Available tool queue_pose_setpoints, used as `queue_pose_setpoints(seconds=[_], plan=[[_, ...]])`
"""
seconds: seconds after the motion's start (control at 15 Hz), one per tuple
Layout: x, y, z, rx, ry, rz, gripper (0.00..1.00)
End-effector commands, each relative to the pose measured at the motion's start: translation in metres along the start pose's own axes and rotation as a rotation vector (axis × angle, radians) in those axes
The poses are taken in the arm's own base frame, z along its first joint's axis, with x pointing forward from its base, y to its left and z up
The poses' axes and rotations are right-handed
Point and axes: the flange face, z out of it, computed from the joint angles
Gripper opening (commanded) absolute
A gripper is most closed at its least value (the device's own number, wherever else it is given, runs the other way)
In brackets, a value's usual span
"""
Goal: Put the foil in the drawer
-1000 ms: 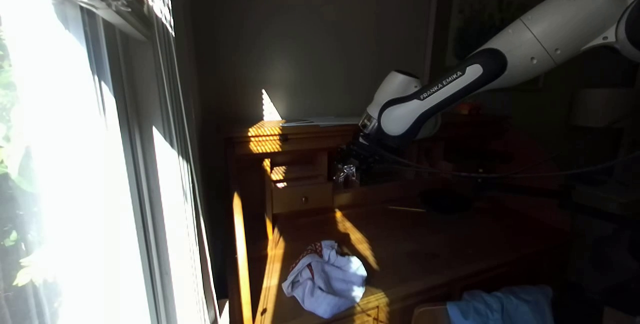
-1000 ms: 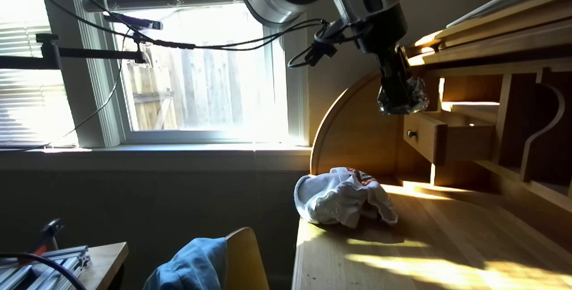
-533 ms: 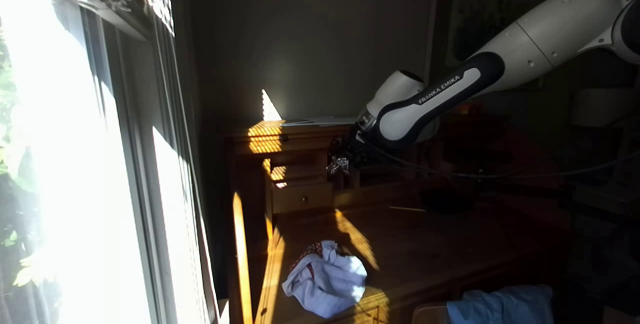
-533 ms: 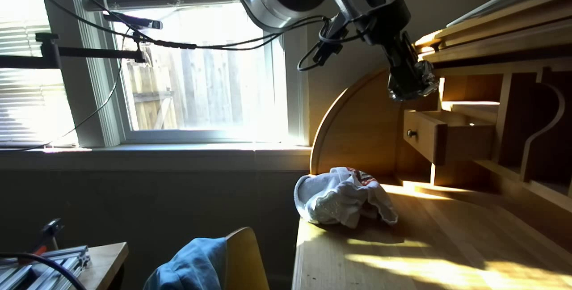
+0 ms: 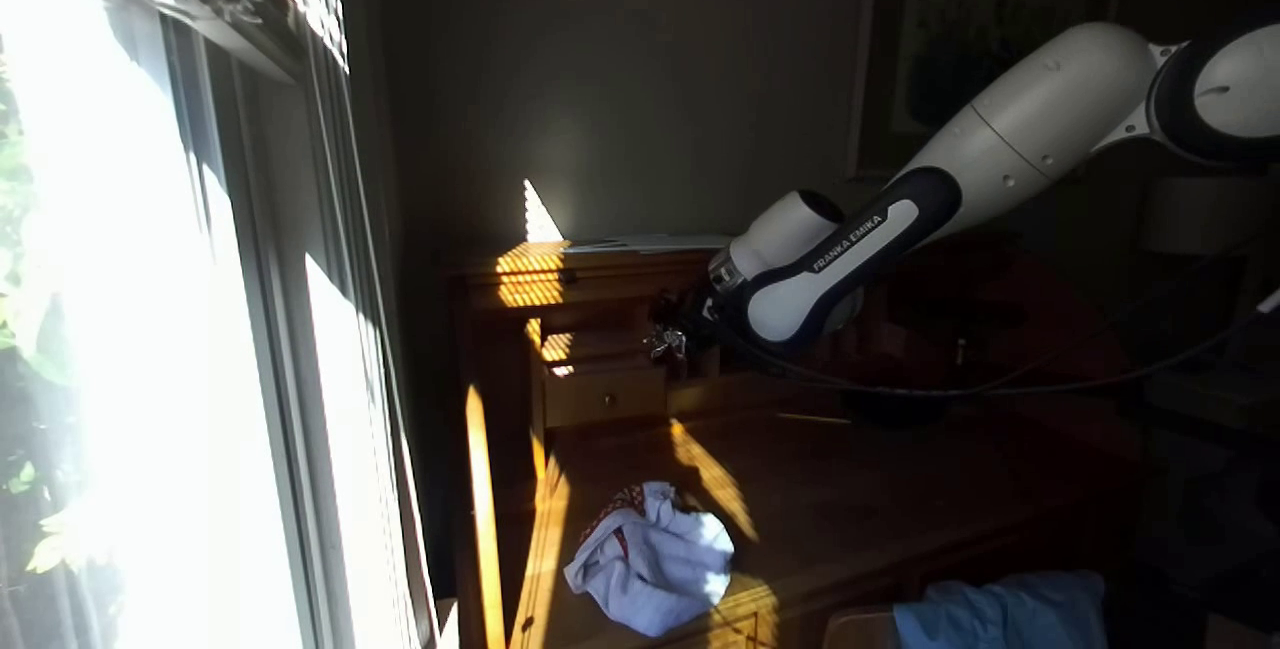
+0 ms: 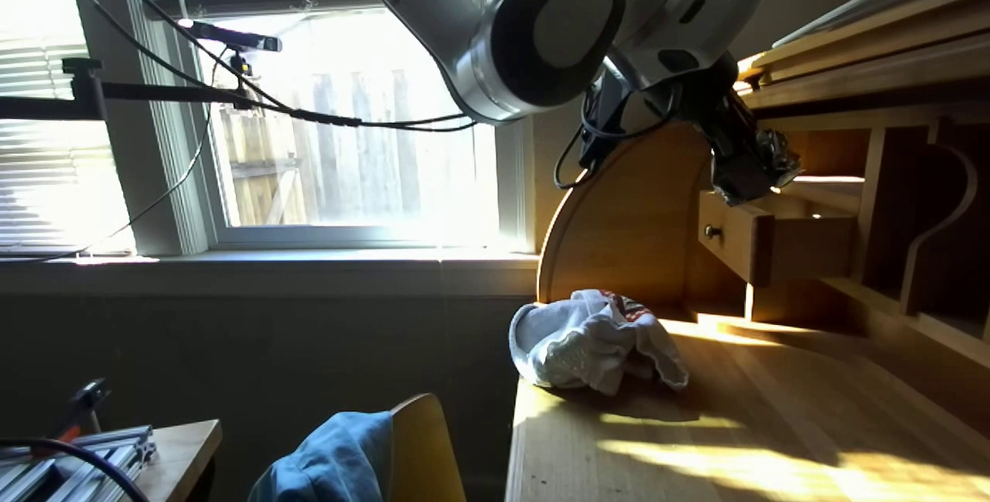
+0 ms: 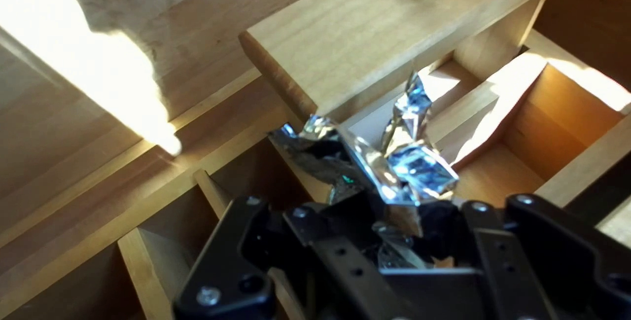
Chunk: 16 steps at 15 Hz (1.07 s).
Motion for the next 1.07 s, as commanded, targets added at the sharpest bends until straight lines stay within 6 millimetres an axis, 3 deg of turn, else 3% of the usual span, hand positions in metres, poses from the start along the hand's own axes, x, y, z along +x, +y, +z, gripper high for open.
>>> queue_pose_setpoints(seconds=[0.0, 1.0], plan=[[-0.005, -0.008, 0.014, 0.051, 0.043, -0.012, 0.0], [-0.025, -0.017, 0.051, 0.146, 0.181, -0.117, 0.0]])
